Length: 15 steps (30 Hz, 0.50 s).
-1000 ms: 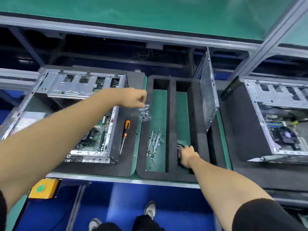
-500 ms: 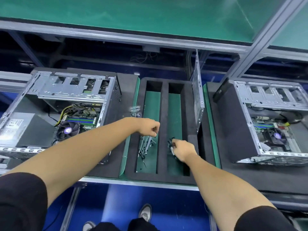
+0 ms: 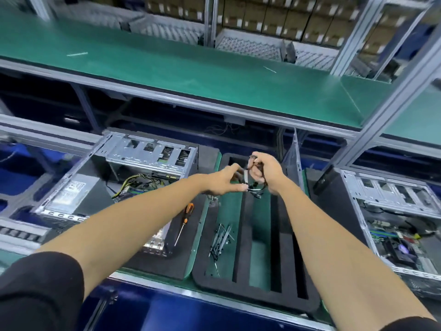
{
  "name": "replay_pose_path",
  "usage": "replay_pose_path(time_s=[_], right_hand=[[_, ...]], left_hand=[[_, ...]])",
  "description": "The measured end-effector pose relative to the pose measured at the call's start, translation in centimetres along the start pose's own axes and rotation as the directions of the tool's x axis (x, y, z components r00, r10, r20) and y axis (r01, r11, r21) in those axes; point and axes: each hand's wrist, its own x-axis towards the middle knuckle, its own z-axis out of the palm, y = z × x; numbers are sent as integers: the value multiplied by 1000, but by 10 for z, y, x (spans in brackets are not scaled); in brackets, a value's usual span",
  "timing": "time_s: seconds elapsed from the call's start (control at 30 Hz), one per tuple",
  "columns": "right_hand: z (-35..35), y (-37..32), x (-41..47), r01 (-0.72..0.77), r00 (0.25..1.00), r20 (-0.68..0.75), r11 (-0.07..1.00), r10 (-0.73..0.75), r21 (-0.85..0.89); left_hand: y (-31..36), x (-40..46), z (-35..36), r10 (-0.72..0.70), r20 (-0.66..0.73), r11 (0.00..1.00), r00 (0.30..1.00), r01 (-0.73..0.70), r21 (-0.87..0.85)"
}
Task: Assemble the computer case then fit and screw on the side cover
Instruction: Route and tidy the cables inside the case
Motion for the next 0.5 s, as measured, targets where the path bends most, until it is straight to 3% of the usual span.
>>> replay_pose_path(time_s=[0.1,0.17,0.23,0.3,0.37,0.5], right_hand=[[35,-16,15,94,994,34,987,-99,129],[61,-20,24,113,991,48,972,-125,204],[89,-20,31,100,991,61,955,-121,280],[115,-18,39,63,993,66,928,-94,366],[139,-16,46,22,995,82,897,-65,441],[184,-16,64,104,994,-17,874,-109,474]], left_hand=[[-12,-26,-26,15,-166,999,986,-6,54],[-25,-48,-41,-18,-199,993,980,-6,-118],[-41,-67,-54,16,-231,985,973,-55,-161],[-64,-83,-67,76,-206,997,976,-78,-3],[-93,-97,-78,41,-157,989,987,-18,148],[-146,-125,-99,16,-229,978,973,32,205]])
